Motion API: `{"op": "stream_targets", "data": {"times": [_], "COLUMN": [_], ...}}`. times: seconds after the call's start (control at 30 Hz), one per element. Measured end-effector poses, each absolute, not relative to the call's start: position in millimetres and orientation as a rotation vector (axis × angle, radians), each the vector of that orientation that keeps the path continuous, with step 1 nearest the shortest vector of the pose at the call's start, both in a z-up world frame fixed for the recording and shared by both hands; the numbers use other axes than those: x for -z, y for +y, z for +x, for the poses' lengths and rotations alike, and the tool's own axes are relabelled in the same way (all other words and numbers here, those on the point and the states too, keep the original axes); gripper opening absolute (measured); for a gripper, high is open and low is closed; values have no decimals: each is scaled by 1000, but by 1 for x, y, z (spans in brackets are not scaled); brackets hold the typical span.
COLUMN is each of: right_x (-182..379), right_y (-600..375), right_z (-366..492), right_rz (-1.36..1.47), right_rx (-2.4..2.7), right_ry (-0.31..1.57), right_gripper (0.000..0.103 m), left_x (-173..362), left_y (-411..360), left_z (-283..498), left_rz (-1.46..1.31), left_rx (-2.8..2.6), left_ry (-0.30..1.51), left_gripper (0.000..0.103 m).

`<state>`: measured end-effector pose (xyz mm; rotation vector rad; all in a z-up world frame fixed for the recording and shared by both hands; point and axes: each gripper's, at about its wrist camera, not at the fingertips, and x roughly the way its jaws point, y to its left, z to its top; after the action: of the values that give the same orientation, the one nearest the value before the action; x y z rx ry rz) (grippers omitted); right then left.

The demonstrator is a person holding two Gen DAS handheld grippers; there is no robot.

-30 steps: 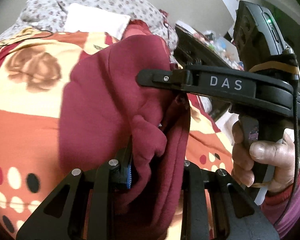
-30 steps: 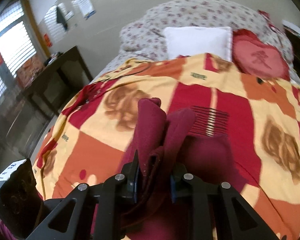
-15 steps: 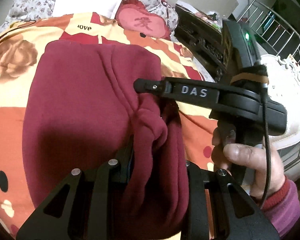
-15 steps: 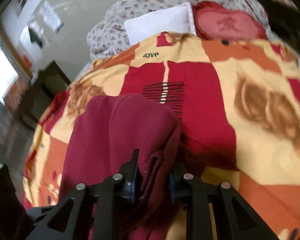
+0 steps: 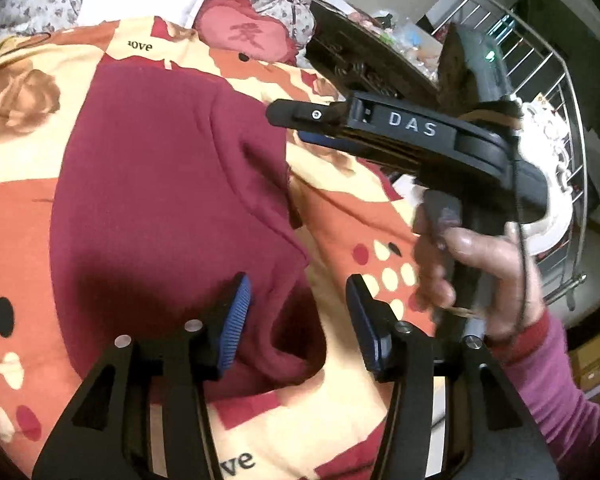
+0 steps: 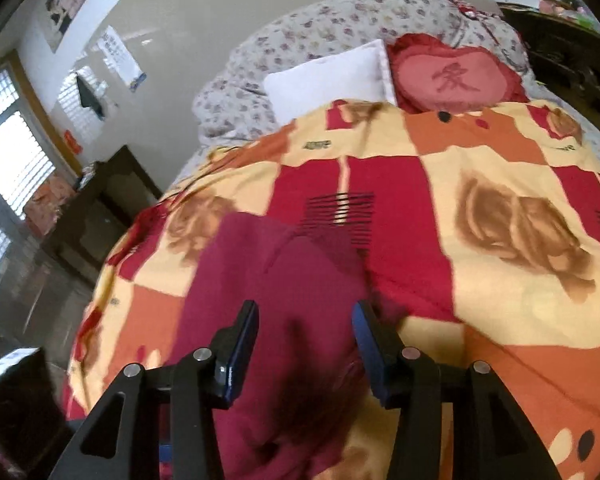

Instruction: Fold small clothes

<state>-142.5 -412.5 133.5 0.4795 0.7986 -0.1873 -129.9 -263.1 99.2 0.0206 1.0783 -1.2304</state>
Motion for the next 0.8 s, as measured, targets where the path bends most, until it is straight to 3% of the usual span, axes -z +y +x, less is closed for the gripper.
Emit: {"op": "stream_targets", "data": {"times": [0.4, 0.6, 0.8], "right_x": [-129, -83, -65], "right_y": [-336, -339, -355], "right_z": [-161, -163, -177], "right_rz": [328, 215, 265], "right_rx": [42, 131, 174], "right_ry": [895, 1039, 1013], "right_gripper": [47, 44, 44], "left_x": [-101, -71, -55], "left_y": [-212, -207, -214], "left_z": [-130, -107, -100], "left_rz": [202, 170, 159], "left_rx": [1117, 1051, 1020], "left_ry": [956, 1028, 1066], "left_gripper": [49, 49, 49]}}
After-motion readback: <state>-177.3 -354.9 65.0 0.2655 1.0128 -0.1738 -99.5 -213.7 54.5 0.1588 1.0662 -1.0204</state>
